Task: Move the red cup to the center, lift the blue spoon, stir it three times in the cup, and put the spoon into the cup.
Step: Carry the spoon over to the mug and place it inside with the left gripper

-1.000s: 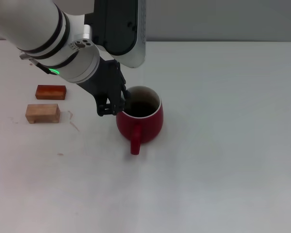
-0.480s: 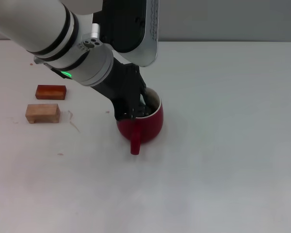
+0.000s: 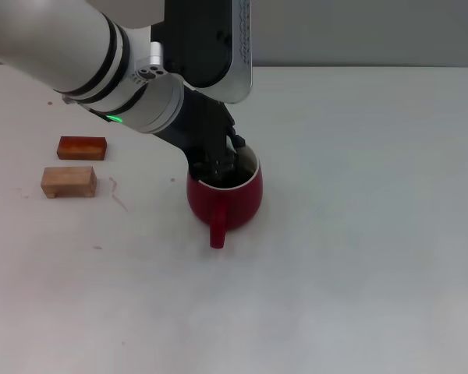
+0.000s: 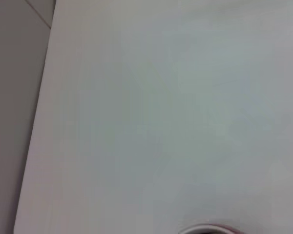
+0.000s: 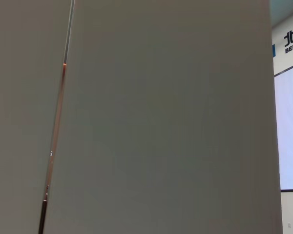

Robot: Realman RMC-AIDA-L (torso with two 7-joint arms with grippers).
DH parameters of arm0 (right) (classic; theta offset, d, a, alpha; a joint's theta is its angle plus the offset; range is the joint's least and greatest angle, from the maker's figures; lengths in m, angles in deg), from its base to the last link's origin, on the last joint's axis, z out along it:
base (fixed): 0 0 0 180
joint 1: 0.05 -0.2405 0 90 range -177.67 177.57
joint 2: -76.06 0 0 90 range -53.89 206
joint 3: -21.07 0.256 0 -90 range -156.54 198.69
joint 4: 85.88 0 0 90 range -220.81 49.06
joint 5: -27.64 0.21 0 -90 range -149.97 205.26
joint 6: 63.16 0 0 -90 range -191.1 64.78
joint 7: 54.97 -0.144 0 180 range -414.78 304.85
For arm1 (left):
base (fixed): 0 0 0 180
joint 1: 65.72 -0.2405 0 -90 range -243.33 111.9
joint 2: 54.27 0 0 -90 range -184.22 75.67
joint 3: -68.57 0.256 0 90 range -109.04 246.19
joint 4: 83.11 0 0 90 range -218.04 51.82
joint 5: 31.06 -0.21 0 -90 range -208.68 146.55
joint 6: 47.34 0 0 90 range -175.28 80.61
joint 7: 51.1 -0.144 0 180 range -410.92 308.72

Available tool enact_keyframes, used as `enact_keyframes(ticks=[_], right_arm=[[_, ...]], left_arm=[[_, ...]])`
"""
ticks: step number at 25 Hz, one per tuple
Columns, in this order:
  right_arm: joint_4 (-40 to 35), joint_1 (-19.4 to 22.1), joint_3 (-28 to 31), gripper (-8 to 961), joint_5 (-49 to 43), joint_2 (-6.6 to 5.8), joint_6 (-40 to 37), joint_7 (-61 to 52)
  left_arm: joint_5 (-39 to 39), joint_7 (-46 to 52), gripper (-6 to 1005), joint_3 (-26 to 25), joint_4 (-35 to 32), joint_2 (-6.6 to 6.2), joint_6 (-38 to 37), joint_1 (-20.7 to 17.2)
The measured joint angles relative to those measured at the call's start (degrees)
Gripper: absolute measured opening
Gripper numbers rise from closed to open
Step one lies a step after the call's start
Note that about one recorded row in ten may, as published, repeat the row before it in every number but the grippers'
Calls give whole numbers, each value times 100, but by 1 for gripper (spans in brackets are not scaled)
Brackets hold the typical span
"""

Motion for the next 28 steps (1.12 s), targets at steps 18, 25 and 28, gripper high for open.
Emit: enact_keyframes(ticks=[18,25,28], right_arm=[[-7,-22,0,574,0,-16,-4,0],[-17,-43,0,574,0,-26,7,0],[-18,-44,0,574,0,-26,9,0]], left_arm=[[-202,87,237,71,-10,-8,292,-158],[-209,101,255,50,1,-9,109,-136],[-209,112,262,25,2,-9,57,-127]])
